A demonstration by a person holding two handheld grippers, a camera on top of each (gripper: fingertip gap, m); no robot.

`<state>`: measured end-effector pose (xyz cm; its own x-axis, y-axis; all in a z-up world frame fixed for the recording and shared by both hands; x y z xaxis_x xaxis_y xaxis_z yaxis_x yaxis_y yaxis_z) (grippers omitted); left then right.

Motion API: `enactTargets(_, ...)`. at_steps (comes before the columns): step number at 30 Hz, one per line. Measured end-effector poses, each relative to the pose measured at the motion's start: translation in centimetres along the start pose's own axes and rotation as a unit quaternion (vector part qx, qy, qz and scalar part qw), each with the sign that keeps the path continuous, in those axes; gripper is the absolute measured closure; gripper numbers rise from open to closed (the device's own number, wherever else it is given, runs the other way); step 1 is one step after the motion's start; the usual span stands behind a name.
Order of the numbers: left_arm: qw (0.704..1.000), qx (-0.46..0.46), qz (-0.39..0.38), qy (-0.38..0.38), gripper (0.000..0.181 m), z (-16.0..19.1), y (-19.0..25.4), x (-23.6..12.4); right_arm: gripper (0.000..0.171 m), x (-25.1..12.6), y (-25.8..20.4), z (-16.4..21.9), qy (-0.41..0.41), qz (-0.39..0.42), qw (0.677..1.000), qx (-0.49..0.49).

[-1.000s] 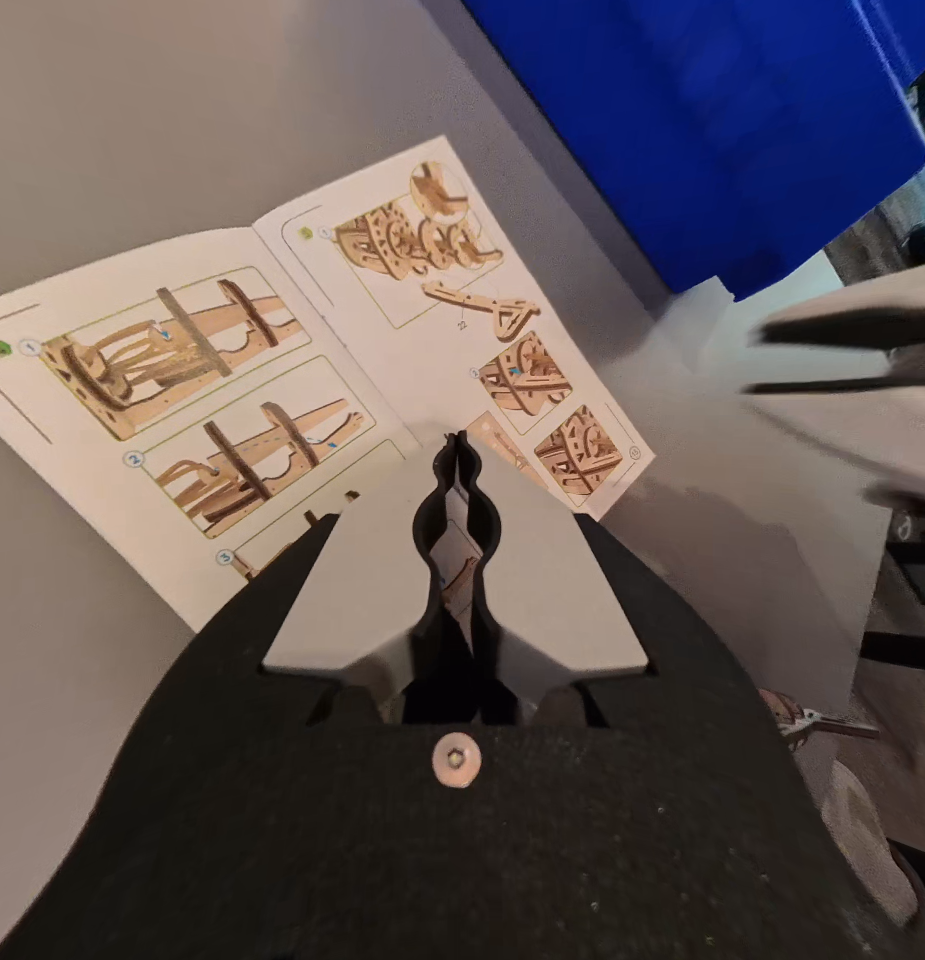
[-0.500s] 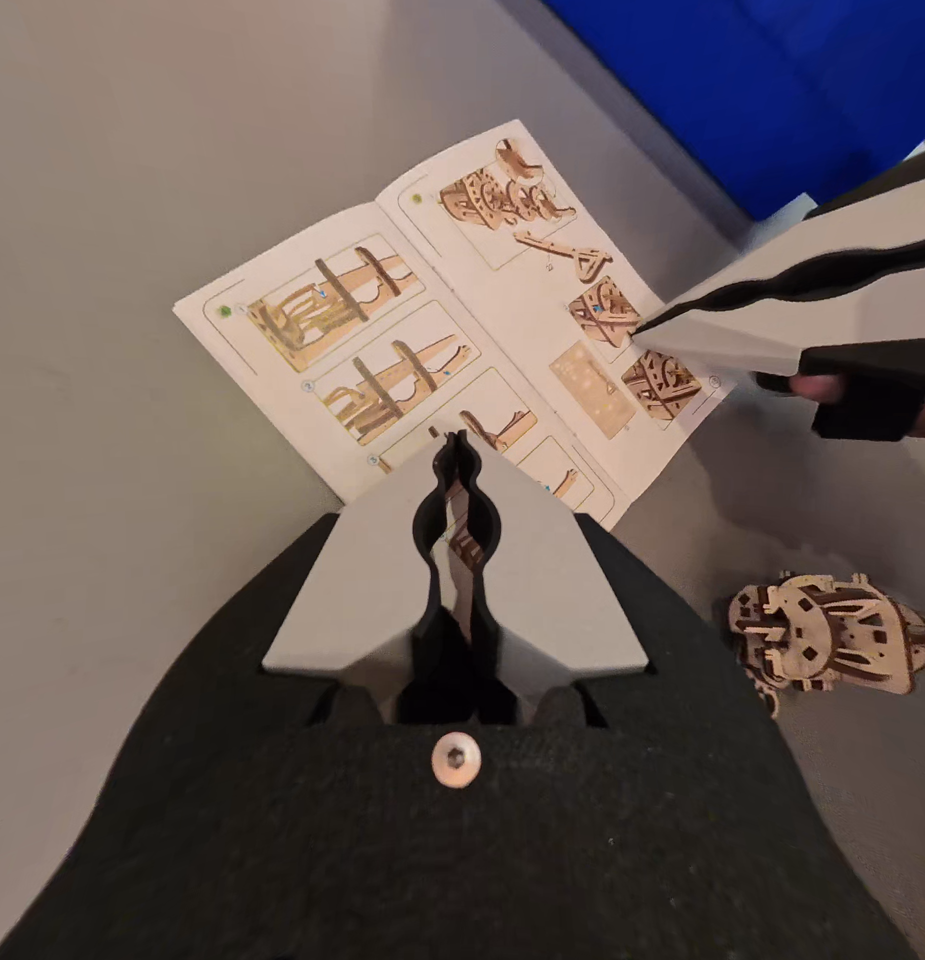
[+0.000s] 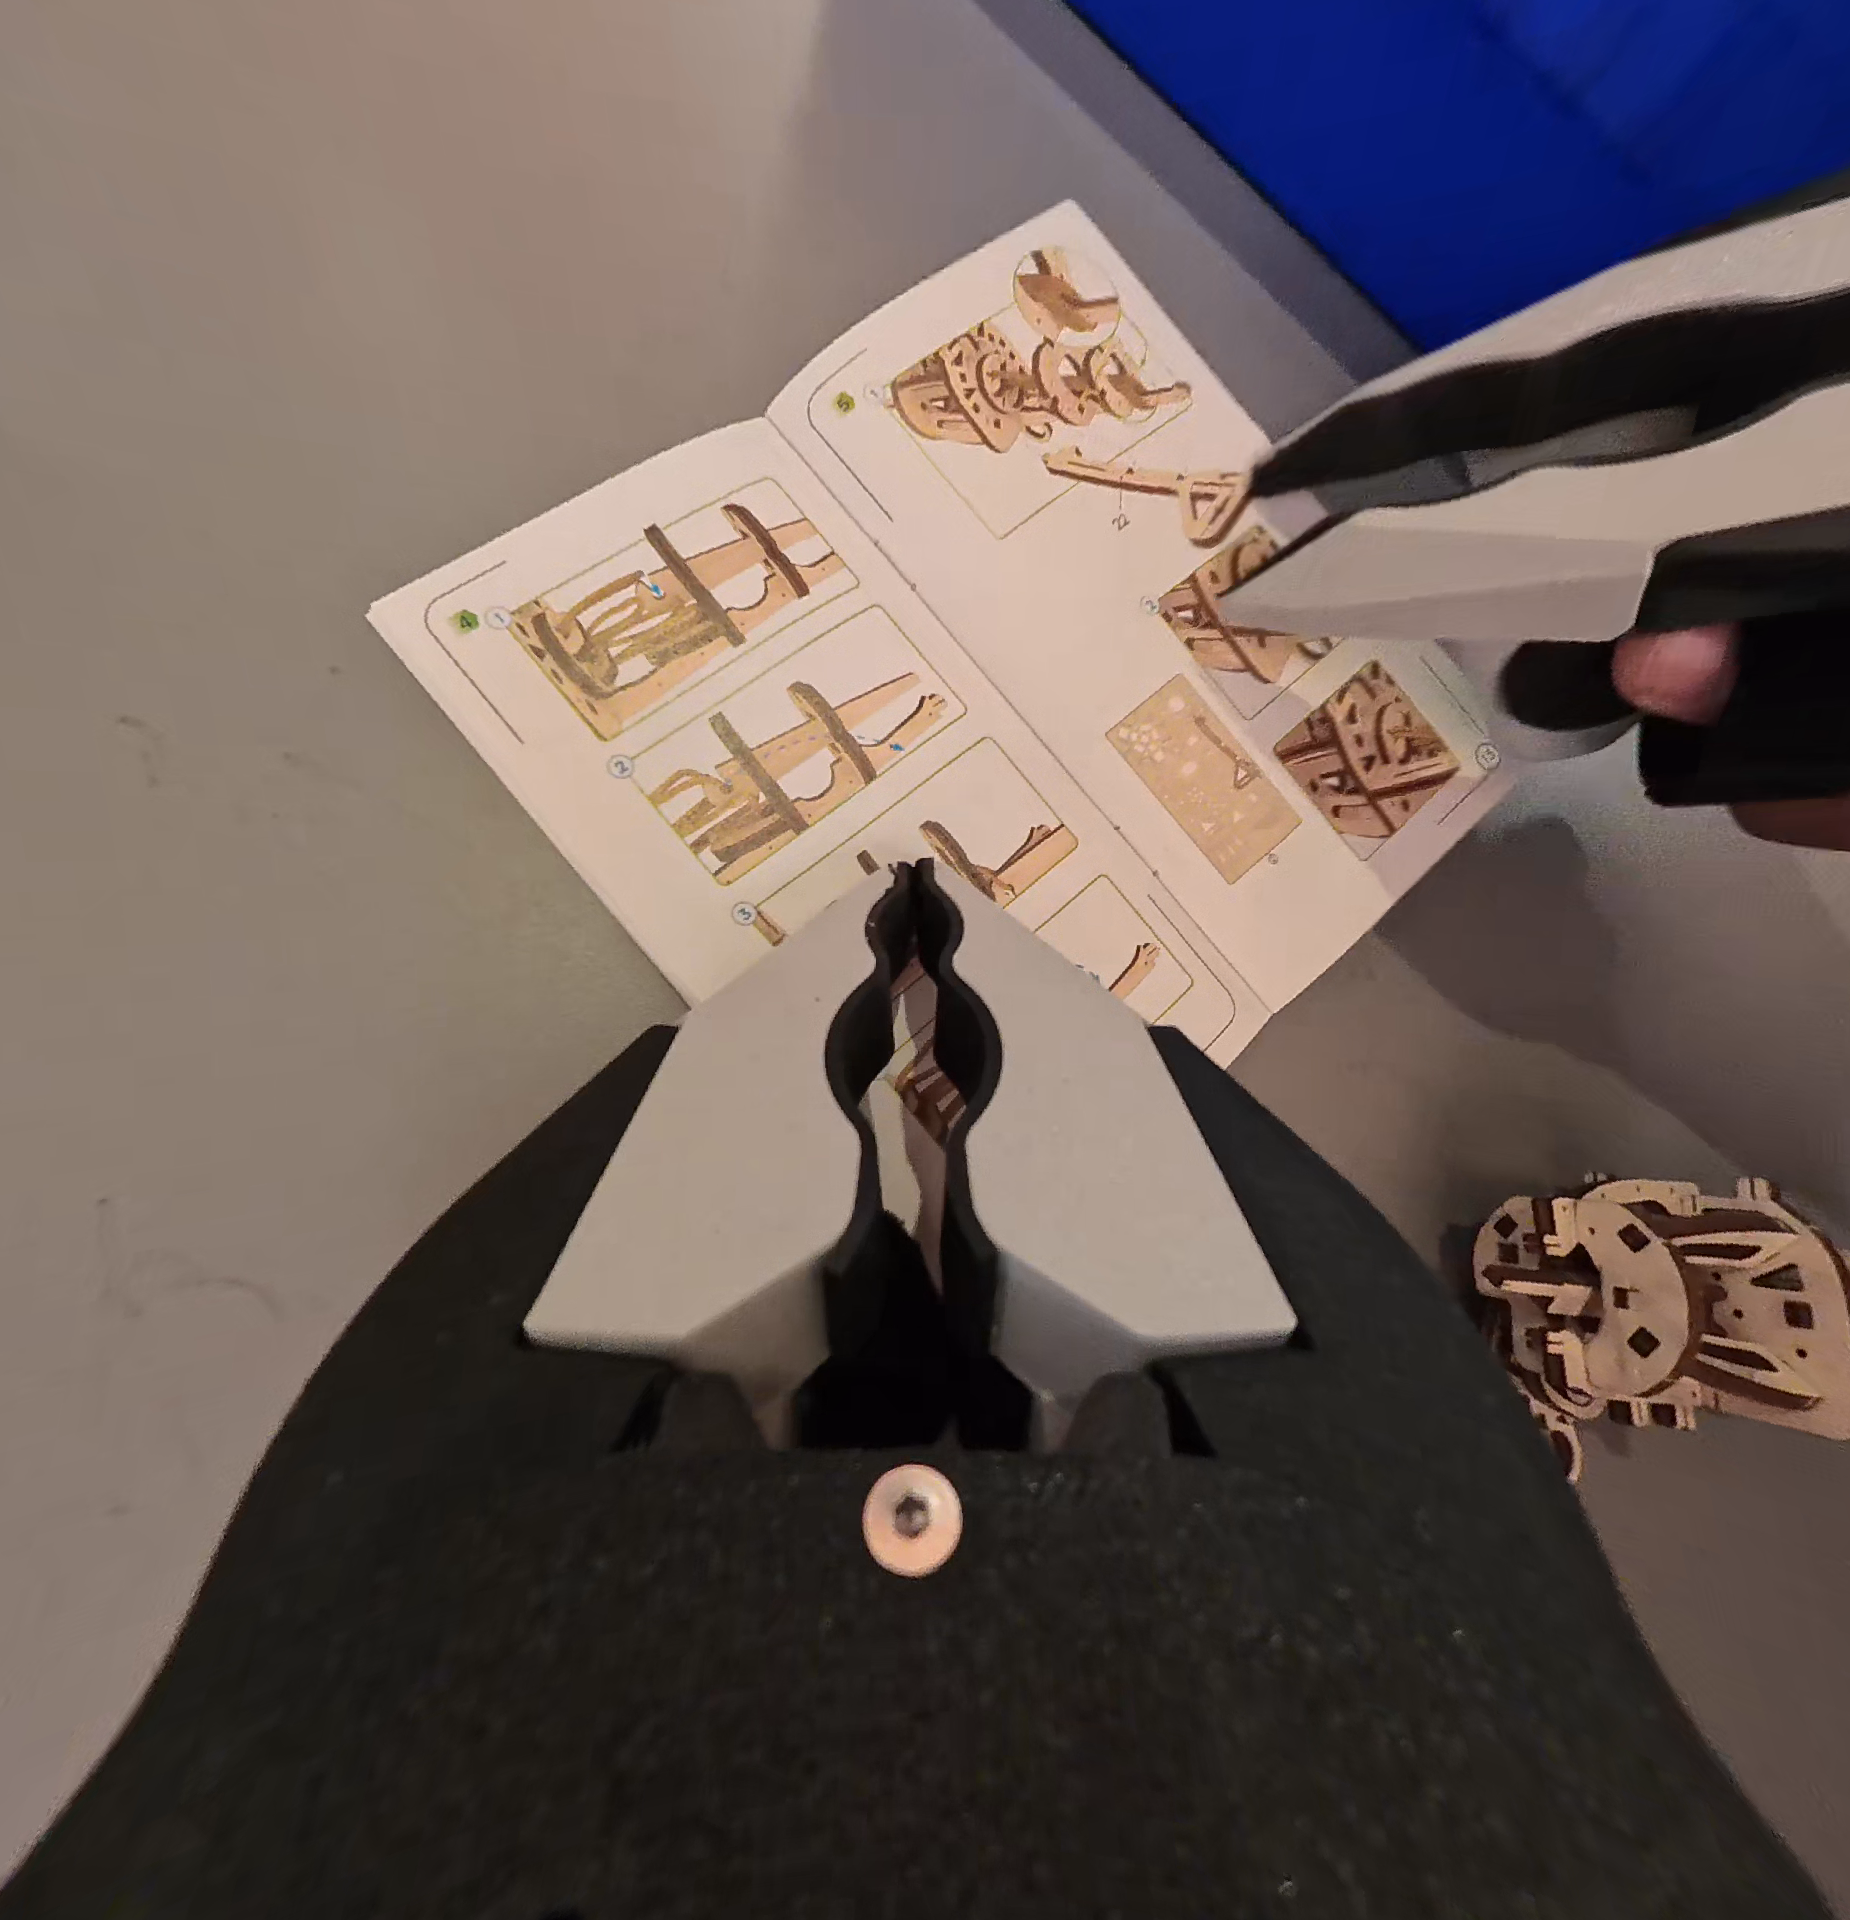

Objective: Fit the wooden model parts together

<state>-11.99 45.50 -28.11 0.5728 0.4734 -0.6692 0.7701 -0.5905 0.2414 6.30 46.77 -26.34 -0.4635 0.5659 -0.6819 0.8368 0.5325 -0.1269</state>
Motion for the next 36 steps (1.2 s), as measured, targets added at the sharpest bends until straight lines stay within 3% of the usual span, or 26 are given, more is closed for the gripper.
enactTargets(4,1.0,-0.013,0.009,0.003,0.181,0.0,-0.1,0.0,0.115,1.4,-0.8,0.4,-0.024,0.051,0.997,-0.054)
enactTargets(12,1.0,-0.008,0.007,0.005,0.181,0.0,0.0,0.1,0.129,1.6,-1.8,1.2,-0.002,0.069,0.997,-0.044)
enactTargets(16,1.0,-0.017,0.023,0.004,0.181,0.0,-0.1,0.1,0.078,1.5,-2.3,0.5,-0.034,0.033,0.999,-0.019)
enactTargets(20,1.0,-0.015,0.021,0.005,0.181,0.0,-0.1,0.2,0.073,1.7,-2.6,0.5,-0.041,0.046,0.996,-0.066)
enactTargets(34,0.999,-0.02,0.026,0.005,0.181,0.0,-0.1,0.2,0.079,1.9,-3.1,0.9,-0.033,0.039,0.997,-0.049)
enactTargets(36,0.999,-0.021,0.027,0.005,0.181,0.0,-0.2,0.2,0.098,1.8,-3.4,0.8,-0.027,0.023,0.998,-0.045)
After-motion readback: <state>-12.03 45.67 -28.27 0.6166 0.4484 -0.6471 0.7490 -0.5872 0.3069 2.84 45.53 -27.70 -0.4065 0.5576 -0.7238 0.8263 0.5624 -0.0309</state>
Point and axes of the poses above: each gripper's, where its closed fingertips meet, x out along the fingers, z out of its underside, y = z × x across the jaws, the point moved 9 cm from there along -x, back along the fingers
